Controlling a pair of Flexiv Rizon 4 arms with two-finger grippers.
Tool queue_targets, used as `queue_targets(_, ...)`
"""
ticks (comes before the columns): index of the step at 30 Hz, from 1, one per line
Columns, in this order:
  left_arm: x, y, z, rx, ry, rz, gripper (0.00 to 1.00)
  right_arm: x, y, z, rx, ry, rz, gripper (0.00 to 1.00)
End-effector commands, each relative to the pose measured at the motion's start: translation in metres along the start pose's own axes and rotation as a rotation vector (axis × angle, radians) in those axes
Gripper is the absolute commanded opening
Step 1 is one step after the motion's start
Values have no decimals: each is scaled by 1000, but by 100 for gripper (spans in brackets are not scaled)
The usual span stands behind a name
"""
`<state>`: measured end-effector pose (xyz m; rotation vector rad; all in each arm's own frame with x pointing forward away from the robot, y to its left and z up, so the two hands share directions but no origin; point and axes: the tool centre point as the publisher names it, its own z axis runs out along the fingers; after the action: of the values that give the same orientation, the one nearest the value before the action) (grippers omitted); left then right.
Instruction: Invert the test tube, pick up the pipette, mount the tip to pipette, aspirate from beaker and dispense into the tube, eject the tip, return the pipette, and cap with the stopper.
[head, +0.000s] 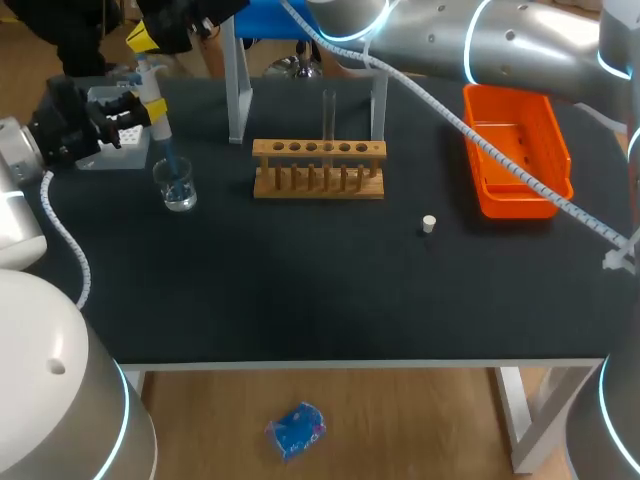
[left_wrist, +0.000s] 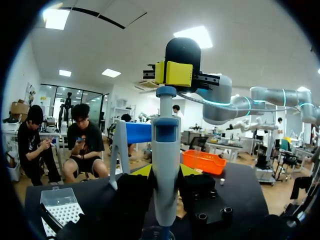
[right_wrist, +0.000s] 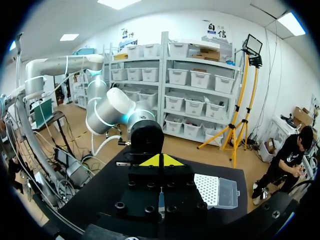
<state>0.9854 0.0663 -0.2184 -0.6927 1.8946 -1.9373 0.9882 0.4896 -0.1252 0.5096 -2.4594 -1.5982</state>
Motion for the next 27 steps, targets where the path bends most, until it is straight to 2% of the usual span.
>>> queue_targets(1, 1, 0, 0, 0, -2, 0, 0, 4, 4, -6, 4, -5, -3, 5)
queue_targets(2, 1, 0, 0, 0, -2, 0, 0, 5, 4, -8, 4, -6, -4, 18)
queue_targets(3, 1, 0, 0, 0, -2, 0, 0, 6, 4, -10, 4, -7, -3, 36)
queue_targets(4, 1, 0, 0, 0, -2, 0, 0, 8, 4, -12, 6, -6, 0, 77)
queue_targets(5, 1, 0, 0, 0, -2, 0, 0, 11, 4, -15, 9, -8, 2, 100)
queue_targets(18, 1, 0, 0, 0, -2, 0, 0, 49, -3, -56, 31, -68, 21, 100)
queue_targets(27, 1, 0, 0, 0, -2, 0, 0, 80, -23, -86, 42, -128, 40, 100)
